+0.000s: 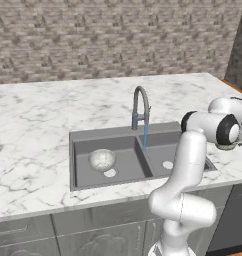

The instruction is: Rinse each bowl for a few seconds and place them down in the sink or on the counter.

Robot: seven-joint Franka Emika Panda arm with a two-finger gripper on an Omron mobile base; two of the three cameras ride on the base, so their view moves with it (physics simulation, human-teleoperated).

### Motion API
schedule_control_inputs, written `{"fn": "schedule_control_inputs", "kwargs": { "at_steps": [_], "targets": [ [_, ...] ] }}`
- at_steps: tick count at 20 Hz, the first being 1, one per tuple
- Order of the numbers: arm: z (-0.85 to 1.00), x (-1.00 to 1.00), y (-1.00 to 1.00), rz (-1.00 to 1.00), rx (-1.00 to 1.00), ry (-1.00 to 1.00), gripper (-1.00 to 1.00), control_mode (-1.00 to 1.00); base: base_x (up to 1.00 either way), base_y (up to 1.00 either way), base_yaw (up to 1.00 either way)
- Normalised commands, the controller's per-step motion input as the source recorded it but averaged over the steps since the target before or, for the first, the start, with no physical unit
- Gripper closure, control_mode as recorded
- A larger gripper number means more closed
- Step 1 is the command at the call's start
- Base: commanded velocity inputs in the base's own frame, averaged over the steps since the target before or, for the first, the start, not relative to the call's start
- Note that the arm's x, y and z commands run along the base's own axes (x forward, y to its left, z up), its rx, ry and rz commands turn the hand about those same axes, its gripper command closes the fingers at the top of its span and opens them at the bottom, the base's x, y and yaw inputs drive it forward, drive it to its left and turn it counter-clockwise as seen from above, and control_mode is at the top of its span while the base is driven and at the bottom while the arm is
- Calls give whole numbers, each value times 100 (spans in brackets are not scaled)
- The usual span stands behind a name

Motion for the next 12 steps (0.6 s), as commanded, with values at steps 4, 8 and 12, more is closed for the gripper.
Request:
{"fn": "schedule_control_inputs", "kwargs": {
  "at_steps": [4, 8, 12],
  "targets": [
    [0, 0, 21, 0, -8, 0, -100, -100, 0, 0, 0],
    [-1, -4, 38, 0, -13, 0, -100, -100, 0, 0, 0],
    [23, -22, 26, 2, -10, 0, -100, -100, 0, 0, 0]
  ]
}}
